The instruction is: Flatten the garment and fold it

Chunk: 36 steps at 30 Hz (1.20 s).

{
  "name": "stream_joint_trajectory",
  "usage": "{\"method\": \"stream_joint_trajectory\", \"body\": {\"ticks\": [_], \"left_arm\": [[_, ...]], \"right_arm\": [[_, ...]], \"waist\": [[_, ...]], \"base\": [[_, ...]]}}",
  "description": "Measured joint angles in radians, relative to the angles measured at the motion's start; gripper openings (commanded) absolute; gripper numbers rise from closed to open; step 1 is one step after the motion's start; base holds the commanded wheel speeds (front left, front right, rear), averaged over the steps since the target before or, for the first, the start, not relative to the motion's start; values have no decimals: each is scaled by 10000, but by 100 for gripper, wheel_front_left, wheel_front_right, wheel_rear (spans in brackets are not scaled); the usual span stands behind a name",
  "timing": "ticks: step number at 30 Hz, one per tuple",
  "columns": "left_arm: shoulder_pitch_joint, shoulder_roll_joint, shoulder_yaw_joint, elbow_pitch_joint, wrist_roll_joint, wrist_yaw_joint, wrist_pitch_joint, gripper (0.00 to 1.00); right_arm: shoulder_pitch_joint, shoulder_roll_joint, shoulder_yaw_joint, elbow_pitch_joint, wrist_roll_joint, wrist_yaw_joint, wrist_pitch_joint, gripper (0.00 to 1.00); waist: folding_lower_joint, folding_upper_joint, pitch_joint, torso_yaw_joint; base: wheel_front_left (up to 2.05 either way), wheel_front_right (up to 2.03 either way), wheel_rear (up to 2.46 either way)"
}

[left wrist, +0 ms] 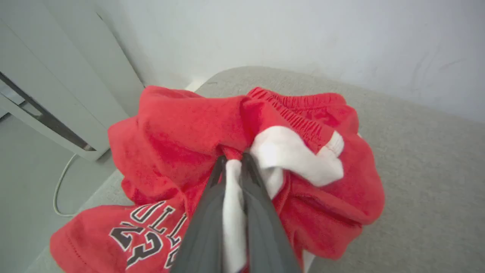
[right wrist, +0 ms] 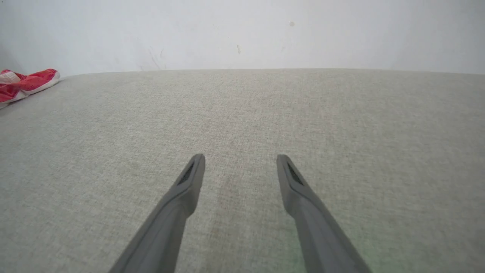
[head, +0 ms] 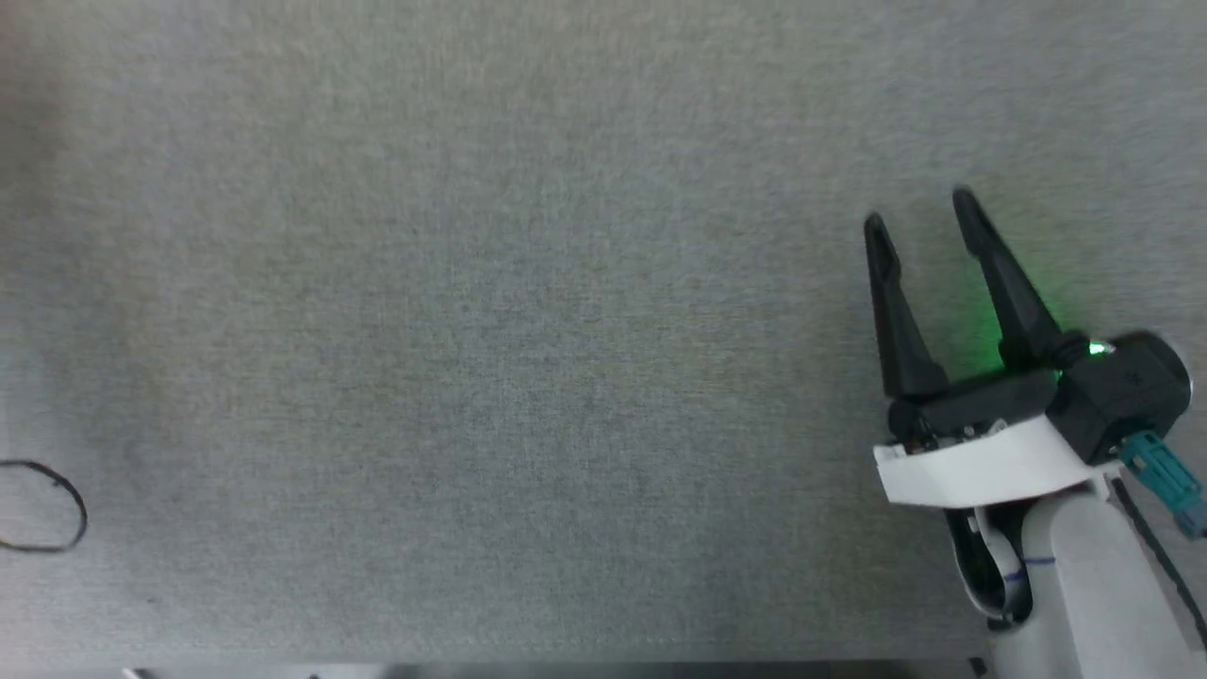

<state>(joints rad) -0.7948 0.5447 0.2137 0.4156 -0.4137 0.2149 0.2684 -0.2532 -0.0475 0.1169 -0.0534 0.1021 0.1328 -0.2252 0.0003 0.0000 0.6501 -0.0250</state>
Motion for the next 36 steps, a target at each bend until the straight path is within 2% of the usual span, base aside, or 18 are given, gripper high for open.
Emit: {"method": "stream_joint_trajectory", "body": {"ticks": [5,11,14,20,28,31,36], "left_arm": [[-54,117,-593,-217,696,-307,-1678,0],[-788,-90,-1676,-366,1174,-965,-2778,0],[-1302,-640,-2368,-462,1269,-1252,-2968,0],[-2022,-2255,-3687,-435,1214,-1847,-3145,0],[-2123,-4474,-5118,533,548,-2556,-3001,0],[-1708,-4817,-5653,1202,136,-2748,-2610,0],[-655,-4895,-6765,2690,-362,-2786,-1478,0]], "right_arm": [[537,-10,-219,420,228,-2,-104,100],[1161,-12,-527,600,320,-2,-144,100],[1412,-10,-631,633,328,-2,-136,100],[1790,-10,-805,556,387,-2,-29,100],[2077,-12,-821,221,364,-2,311,100],[2191,-12,-777,130,364,-4,416,100],[2246,-12,-662,17,366,-2,575,100]], "waist": [[-2,0,-998,-70],[-5,0,-2466,17],[-5,0,-3168,53],[-6,0,-4398,41],[-6,0,-5400,-386],[-5,0,-5536,-709],[-4,0,-5625,-1290]], "base": [[0,0,0],[0,0,0],[0,0,0],[0,0,0],[0,0,0],[0,0,0],[0,0,0]]}}
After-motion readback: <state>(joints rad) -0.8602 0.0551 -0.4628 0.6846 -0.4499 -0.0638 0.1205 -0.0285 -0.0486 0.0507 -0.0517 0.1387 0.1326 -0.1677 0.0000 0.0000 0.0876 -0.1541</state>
